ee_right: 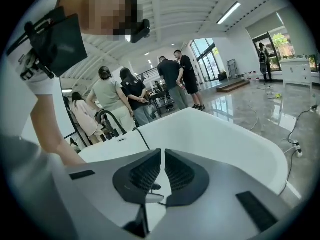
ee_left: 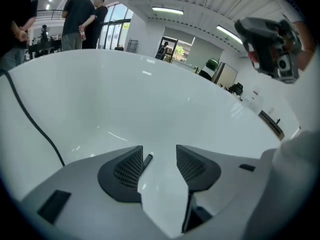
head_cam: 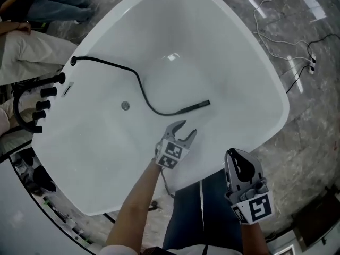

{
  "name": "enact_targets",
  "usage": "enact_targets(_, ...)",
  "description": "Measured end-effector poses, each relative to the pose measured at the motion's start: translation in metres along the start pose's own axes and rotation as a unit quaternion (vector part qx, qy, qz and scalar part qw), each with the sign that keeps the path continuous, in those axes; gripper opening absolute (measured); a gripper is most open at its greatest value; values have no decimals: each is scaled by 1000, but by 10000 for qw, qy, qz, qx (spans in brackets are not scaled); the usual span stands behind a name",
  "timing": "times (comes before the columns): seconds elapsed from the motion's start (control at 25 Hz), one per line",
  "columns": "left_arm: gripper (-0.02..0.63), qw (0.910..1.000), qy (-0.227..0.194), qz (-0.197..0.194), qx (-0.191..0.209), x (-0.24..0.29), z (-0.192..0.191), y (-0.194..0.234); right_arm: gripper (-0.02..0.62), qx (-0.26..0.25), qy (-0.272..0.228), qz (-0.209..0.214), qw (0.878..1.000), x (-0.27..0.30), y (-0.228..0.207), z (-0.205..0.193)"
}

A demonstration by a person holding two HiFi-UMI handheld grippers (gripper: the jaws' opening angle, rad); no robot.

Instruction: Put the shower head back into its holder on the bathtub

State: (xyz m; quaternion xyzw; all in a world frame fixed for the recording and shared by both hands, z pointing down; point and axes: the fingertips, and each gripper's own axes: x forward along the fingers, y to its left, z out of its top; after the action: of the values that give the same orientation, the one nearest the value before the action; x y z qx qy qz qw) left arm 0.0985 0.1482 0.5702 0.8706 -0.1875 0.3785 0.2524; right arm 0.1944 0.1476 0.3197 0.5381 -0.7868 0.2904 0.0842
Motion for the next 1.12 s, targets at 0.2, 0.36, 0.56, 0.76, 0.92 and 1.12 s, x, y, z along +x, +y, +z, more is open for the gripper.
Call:
enact_targets(0.2,192,9962,740,-303,339,69,-53,18,9,122,-338,21,9994,23,-29,-6)
enact_targets(0.36,201,9870,1159,-678,886,118,-90,29,9,308,-581,15,9978,36,-39,-18)
enact_targets(0.56,209,9725,1722,-827,1331,179,-133,57,8,509,-770,-87,9957,51,-55,-39)
enact_targets(0.76,209,9603,2163,-711,1610,216,-161,75,8,523,-653,133,9964,72,-58,-39)
enact_targets(0.92,209,9522,2409,-779,1707,232,-176,77,8,498,-466,370,9970,90,-57,-35)
enact_targets(1.12,207,9476,2547,-715,1793,248,-183,84,8,495,-271,636,9964,112,-57,-31)
